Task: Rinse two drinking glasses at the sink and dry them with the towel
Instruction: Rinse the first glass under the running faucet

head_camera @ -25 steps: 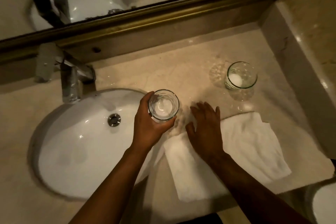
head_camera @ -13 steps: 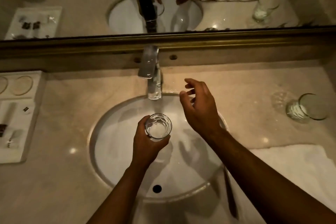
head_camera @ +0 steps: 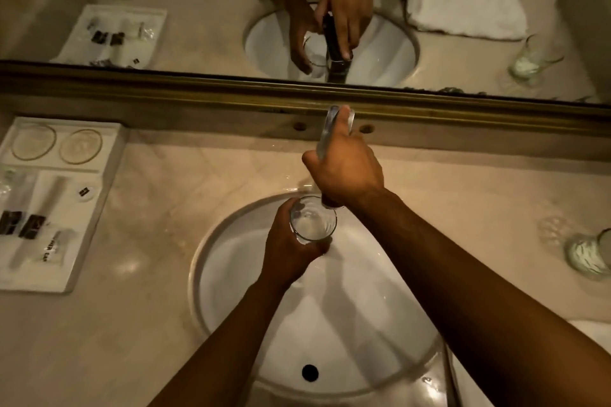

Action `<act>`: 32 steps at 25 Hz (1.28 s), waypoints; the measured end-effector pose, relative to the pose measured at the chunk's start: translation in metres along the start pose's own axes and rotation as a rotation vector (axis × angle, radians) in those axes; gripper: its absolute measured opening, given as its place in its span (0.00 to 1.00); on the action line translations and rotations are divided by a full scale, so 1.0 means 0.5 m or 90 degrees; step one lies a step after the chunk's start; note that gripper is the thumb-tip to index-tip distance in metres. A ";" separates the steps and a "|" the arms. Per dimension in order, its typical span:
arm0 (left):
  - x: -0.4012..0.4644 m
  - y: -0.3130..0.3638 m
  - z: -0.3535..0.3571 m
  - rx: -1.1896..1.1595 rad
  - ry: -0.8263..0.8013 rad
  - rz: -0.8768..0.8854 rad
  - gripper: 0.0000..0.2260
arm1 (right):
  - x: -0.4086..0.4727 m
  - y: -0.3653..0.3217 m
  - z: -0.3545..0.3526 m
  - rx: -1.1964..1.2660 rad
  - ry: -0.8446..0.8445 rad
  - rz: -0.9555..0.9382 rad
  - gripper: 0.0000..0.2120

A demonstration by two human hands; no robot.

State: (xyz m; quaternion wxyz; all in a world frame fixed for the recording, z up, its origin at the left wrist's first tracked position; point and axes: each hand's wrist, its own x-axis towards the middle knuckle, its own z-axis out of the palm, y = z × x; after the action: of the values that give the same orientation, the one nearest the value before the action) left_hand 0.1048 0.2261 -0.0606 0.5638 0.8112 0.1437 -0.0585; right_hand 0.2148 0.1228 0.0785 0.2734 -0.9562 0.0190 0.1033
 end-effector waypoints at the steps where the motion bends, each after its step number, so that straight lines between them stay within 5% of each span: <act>1: 0.006 0.001 0.001 0.005 -0.001 0.002 0.41 | 0.005 -0.001 -0.002 -0.020 -0.010 -0.005 0.46; 9: 0.034 0.023 0.022 0.016 -0.044 0.036 0.39 | 0.033 0.036 -0.075 -0.084 -0.177 -0.070 0.47; 25: 0.046 0.018 0.014 0.033 -0.050 0.044 0.41 | 0.097 0.029 -0.121 -0.088 -0.205 -0.151 0.39; 29: 0.049 0.011 0.018 0.039 -0.052 0.040 0.42 | 0.057 0.079 -0.097 0.187 -0.155 -0.083 0.37; 32: 0.054 0.007 0.012 0.029 -0.067 0.038 0.41 | -0.016 0.166 -0.061 0.498 -0.011 -0.020 0.16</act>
State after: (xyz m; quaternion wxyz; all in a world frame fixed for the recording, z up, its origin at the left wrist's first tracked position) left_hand 0.1318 0.2239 -0.0664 0.5533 0.8237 0.0880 -0.0872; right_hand 0.2048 0.0360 0.0622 0.6186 -0.7793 0.0398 0.0918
